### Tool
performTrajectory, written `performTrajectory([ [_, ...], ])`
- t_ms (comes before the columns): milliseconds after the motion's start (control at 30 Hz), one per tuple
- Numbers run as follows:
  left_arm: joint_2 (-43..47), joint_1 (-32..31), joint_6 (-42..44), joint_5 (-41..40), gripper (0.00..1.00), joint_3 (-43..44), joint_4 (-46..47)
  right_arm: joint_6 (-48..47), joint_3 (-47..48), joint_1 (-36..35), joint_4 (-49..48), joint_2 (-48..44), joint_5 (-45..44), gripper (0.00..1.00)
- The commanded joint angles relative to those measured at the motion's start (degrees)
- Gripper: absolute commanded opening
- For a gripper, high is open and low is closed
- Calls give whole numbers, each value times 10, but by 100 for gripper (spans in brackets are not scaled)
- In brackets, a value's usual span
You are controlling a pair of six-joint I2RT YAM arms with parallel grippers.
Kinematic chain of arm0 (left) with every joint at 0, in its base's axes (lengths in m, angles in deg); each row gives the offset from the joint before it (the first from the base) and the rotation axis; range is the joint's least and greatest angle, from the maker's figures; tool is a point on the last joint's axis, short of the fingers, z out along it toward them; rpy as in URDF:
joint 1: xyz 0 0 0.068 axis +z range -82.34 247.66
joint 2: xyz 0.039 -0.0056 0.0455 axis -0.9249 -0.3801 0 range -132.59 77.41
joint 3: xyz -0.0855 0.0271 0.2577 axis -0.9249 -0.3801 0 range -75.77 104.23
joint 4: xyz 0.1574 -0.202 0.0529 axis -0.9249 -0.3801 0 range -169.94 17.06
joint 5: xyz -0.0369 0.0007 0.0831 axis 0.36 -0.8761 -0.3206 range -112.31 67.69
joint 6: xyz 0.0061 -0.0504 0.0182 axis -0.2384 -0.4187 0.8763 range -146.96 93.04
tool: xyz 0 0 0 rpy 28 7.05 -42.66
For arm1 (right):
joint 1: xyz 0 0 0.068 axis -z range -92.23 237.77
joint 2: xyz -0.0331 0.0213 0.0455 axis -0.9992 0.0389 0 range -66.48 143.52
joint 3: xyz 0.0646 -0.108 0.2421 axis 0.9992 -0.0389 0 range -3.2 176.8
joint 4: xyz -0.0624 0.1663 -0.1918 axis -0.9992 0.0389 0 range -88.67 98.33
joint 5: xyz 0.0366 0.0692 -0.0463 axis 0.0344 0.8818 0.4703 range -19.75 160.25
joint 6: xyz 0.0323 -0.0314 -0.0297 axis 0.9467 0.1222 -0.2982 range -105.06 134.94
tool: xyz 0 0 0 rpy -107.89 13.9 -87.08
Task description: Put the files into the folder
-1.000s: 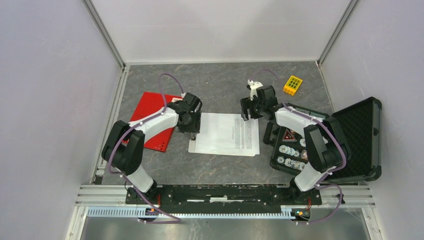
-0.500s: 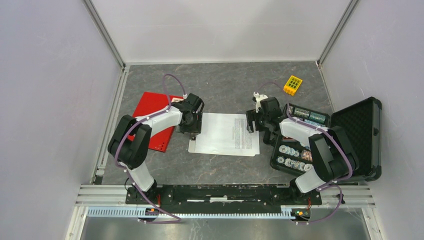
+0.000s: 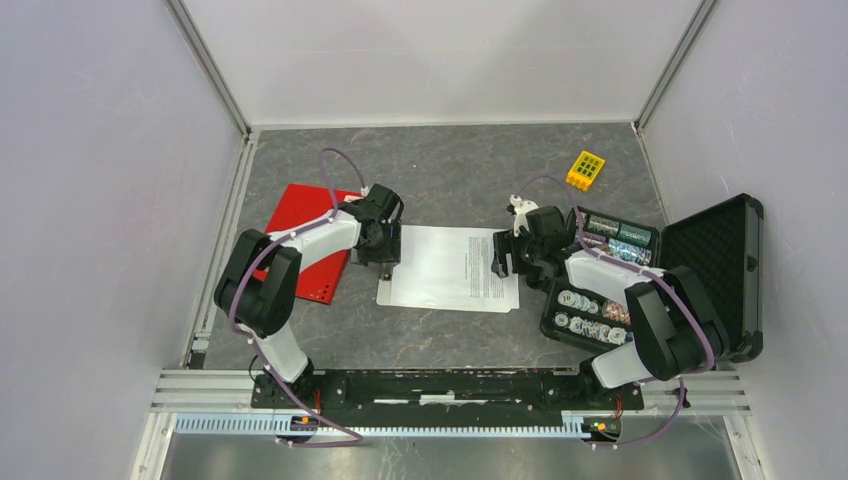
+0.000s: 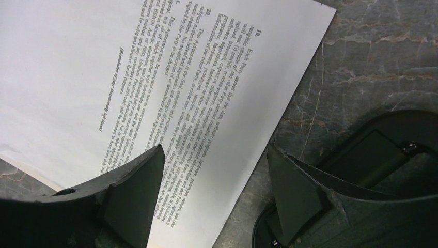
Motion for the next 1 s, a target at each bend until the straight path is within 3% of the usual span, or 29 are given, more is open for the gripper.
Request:
performTrajectory([
  [0, -2, 10, -23, 16, 73, 21, 12, 6, -22, 0, -22, -35, 13, 79],
  [167, -28, 9, 7, 57, 73, 50, -15, 3, -24, 1, -26, -30, 23, 79],
  [767, -39, 9, 11, 64, 68, 61, -13, 1, -70, 0, -25, -70, 50, 79],
  [967, -45, 6, 24, 25, 68, 73, -35, -9, -58, 0, -23, -63, 21, 79],
])
